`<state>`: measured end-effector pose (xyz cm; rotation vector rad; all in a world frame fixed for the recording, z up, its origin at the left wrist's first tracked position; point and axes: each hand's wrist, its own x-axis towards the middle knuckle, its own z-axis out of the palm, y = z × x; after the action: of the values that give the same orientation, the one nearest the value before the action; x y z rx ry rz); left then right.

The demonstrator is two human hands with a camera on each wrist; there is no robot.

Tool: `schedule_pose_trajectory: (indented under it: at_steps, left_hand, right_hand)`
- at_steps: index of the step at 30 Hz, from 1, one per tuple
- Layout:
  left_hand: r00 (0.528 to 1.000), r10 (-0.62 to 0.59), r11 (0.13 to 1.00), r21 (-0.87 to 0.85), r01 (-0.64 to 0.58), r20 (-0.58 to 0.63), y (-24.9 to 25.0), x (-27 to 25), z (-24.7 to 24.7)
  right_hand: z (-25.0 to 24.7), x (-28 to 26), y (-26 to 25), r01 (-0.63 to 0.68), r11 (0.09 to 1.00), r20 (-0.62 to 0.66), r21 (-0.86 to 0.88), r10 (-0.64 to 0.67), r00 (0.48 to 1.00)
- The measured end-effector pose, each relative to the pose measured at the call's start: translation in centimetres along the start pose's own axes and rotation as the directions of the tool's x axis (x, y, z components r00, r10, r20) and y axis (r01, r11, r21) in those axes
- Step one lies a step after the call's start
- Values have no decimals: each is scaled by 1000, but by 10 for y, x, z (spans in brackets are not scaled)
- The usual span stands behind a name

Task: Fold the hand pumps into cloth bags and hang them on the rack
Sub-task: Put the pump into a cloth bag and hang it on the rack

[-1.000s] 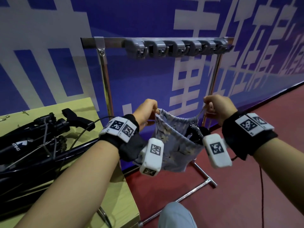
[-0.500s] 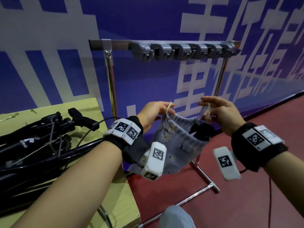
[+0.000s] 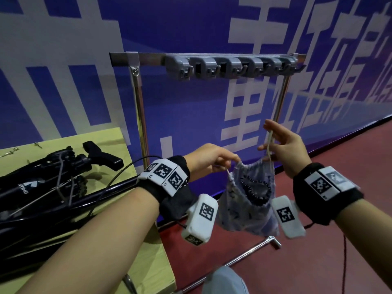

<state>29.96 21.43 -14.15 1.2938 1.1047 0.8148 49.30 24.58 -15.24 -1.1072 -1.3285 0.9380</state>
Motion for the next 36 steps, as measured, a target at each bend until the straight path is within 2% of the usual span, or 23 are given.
schedule_pose_trajectory:
  at_steps: [3,5,6,9,11,13,16,19,22,25,27,29,31,33,36]
  left_hand:
    - [999,-19,988,-157,13,-33,5,0,-7]
    - [1000,-18,962,-271,14,-15,7,-3,-7]
    - [999,-37,965,-259,36,2,5,-4,-3]
    - [984,-157,987,26,156,82,-4,-5,14]
    - [986,-153,988,40,151,61,-7,-3,16]
    - [994,-111,993,44,112,-5,-7,-1,10]
    - [995,-95,989,114,94,7,-11,-1,7]
    - [1000,-16,999,38,16,4,-9,-2,9]
    - [994,91,992,-77,-95,-52,0,-5,3]
    - [989,105,985,-126,-118,-106,0,-7,4]
    - [992,47,998,-23,-50,-115,-4,-5,8]
    - [996,-3,996,85,10,-85,-9,-4,12]
    - [997,35,992,120,-27,-62,-7,-3,13]
    - [995,61,991,120,-51,-76,-6,-2,8]
    - [990,112,986,132,-100,-90,-2,-3,5]
  right_hand:
    - [-7,1,-2,6,1000,-18,-2,-6,1000]
    - [-8,2,0,-45,998,-16,49,45,999]
    - [-8,3,2,-95,992,-9,79,96,995]
    - [0,1,16,-270,962,-2,36,270,963]
    - [7,-3,27,-340,940,-5,-29,340,941]
    - [11,-5,32,-336,941,-26,-42,335,942]
    - [14,-6,26,-319,947,-38,-37,318,947]
    - [15,-5,18,-289,956,-29,-50,288,957]
    - [16,-5,14,-259,964,-33,-53,258,966]
    - [15,-7,7,-111,991,-59,71,115,992]
    - [14,-4,2,7,994,-86,105,2,996]
    - [15,-1,5,-36,995,-117,94,46,992]
    - [18,1,12,-166,978,-128,124,182,975]
    - [22,-2,13,-240,963,-97,122,252,963]
    - [26,-2,2,-199,979,-82,-39,195,977]
